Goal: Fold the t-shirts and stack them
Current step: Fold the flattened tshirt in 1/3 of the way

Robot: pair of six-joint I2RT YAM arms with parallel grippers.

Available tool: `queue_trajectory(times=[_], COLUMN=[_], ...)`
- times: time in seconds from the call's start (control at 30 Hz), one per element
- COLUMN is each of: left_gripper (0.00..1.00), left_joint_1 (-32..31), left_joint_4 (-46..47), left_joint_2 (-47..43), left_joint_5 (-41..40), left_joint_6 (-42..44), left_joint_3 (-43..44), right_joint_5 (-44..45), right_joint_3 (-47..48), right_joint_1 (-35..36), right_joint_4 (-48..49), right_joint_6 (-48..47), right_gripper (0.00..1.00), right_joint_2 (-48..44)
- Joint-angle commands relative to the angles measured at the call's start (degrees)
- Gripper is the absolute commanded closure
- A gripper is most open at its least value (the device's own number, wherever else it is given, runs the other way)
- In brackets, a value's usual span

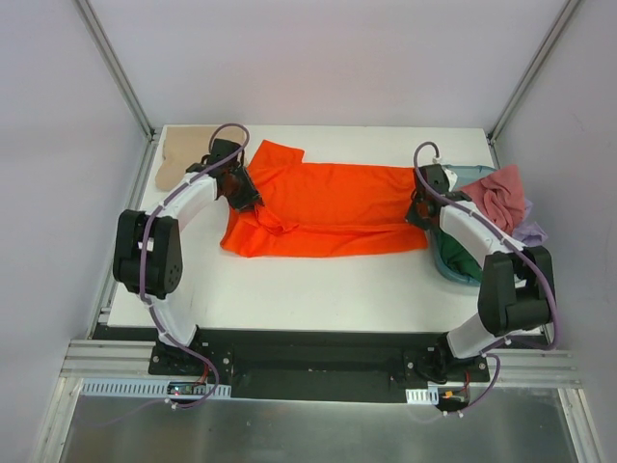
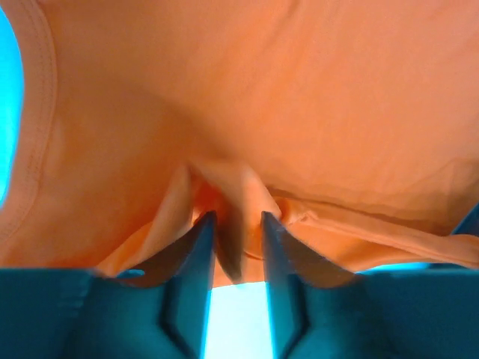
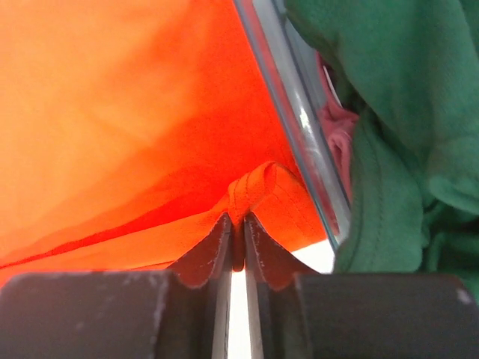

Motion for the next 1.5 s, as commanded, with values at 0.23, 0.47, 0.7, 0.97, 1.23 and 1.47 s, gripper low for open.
queue_trajectory(times=[0.23,0.47,0.7,0.97,1.23,1.47], left_gripper=[0.01,0.01,0.01,0.01,0.01,0.01], left_joint_1=[1.22,0.96,0.61,1.75,2.36,2.36], left_joint_4=[0.11,1.33,7.66,7.49,7.49,1.36], left_joint_2=[-4.16,-13.04,-11.4,-8.39,-12.86,-32.71], left_joint_5=[0.57,4.61,6.65,-6.11,-5.14,-10.23], left_joint_6=[2.81,1.23,0.09,0.96,-0.44,-5.53], left_joint_3=[3.01,-9.02,-16.6,-21.42,-32.4,-47.17], right_joint_5=[-8.56,-12.69,-14.63,-9.8,-16.63,-22.8], right_joint_3=[3.5,-1.86,-3.36,-1.07,-11.78,-23.91], right_joint_1=[0.73,6.27,9.79,9.0,8.12,8.56], right_joint_4=[5.21,5.99,9.77,3.98,5.29,6.88], right_joint_6=[-7.62,-10.35,-9.92,-9.83,-9.65,-6.49], right_gripper=[0.42,0.15,0.04,0.04,0.04,0.04], right_joint_2=[-4.19,-9.82,-3.08,8.01,2.76,-9.89])
